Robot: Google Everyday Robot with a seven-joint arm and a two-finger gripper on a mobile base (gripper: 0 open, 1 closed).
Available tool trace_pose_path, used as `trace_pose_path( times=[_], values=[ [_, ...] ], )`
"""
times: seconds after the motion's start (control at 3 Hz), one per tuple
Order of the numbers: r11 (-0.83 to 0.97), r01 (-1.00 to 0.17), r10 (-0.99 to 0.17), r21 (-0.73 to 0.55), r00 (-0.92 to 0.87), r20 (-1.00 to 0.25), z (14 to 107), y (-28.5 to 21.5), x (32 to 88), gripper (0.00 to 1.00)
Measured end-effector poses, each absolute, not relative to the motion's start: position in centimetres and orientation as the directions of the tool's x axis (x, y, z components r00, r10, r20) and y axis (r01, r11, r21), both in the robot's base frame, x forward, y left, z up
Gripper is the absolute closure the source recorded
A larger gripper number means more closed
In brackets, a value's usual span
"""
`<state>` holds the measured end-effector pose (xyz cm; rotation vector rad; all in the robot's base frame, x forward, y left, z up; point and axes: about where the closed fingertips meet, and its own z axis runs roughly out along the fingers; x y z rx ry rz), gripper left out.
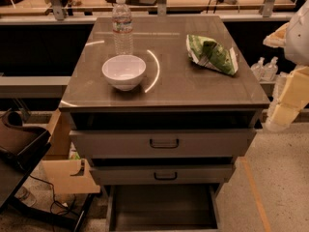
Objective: Close bottom drawer
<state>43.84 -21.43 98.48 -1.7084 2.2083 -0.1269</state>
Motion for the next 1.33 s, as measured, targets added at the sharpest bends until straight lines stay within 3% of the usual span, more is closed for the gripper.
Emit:
trace_pose_path(
  times=[0.67, 1.33],
  values=[
    [0.27, -0.926, -0.956, -0.265, -0.225, -0.188, 95.6, -21.6, 44.1, 0.0],
    [0.354, -0.925, -0.925, -0.139, -0.325, -0.195, 79.9, -25.3, 41.2, 0.0]
  ],
)
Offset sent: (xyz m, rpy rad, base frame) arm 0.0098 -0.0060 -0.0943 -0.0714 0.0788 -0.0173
